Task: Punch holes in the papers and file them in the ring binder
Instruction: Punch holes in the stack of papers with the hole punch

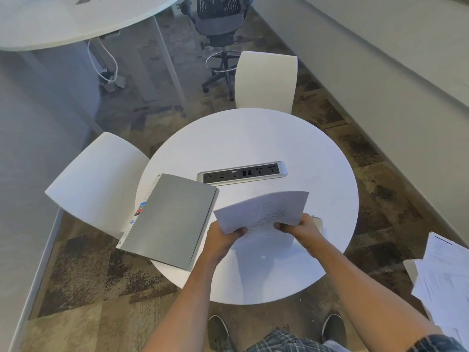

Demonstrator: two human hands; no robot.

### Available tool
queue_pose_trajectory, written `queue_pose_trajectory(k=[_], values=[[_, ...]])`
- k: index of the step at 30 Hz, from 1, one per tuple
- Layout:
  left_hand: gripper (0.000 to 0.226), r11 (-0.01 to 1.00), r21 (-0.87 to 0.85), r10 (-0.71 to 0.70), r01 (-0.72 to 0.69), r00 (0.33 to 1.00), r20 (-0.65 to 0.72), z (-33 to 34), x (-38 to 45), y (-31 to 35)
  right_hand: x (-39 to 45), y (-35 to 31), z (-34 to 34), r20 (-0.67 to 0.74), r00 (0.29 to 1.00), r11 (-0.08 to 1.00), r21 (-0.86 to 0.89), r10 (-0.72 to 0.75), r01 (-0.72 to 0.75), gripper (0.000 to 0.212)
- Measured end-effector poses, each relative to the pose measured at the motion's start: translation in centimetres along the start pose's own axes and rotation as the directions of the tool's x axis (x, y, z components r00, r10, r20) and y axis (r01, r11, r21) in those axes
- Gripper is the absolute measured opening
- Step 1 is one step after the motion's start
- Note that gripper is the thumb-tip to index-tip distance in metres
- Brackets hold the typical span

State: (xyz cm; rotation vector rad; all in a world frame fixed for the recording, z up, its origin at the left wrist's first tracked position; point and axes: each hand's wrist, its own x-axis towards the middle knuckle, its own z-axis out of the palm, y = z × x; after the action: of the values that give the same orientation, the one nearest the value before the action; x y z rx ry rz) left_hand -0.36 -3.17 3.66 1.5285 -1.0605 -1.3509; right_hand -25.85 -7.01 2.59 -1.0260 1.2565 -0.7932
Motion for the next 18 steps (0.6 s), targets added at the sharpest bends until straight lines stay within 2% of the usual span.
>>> queue_pose_trajectory(k=[2,5,6,10,13,16,18], values=[[0.032,0.999,0.036,-0.004,0.004,1.000,-0.022,-0.3,-0.3,-0.7,-0.2,0.9,-0.1,-0.057,0.998,0.999,-0.002,0.037,-0.037,0.026],[0.009,0.992,0.116,-0.025,0.043,0.988,-0.152,-1.0,-0.6,-1.8,-0.3,1.4,-0.5,-0.115,0.993,0.999,-0.023,0.030,-0.033,0.020],[0.009,0.993,0.109,-0.035,0.056,0.981,-0.190,-1.2,-0.5,-2.0,-0.3,1.3,-0.5,-0.130,0.991,0.999,-0.038,0.022,-0.027,0.020],[0.014,0.994,-0.027,-0.112,0.109,0.963,-0.246,-1.5,-0.3,-1.8,0.0,1.6,-0.6,-0.172,0.984,0.999,-0.007,0.050,-0.052,0.024],[0.009,0.976,-0.126,-0.202,0.176,0.950,-0.238,-1.2,-0.4,-2.3,0.6,2.6,-0.8,-0.219,0.965,0.988,-0.028,0.144,-0.153,0.024],[0.010,0.951,-0.174,-0.292,0.255,0.925,-0.244,-1.4,-1.0,-3.6,0.7,3.9,-0.4,-0.179,0.950,0.958,-0.082,0.256,-0.273,0.016],[0.009,0.938,-0.197,-0.330,0.286,0.910,-0.251,-1.8,-1.4,-4.3,0.4,4.6,0.2,-0.174,0.946,0.950,-0.108,0.272,-0.293,0.009]])
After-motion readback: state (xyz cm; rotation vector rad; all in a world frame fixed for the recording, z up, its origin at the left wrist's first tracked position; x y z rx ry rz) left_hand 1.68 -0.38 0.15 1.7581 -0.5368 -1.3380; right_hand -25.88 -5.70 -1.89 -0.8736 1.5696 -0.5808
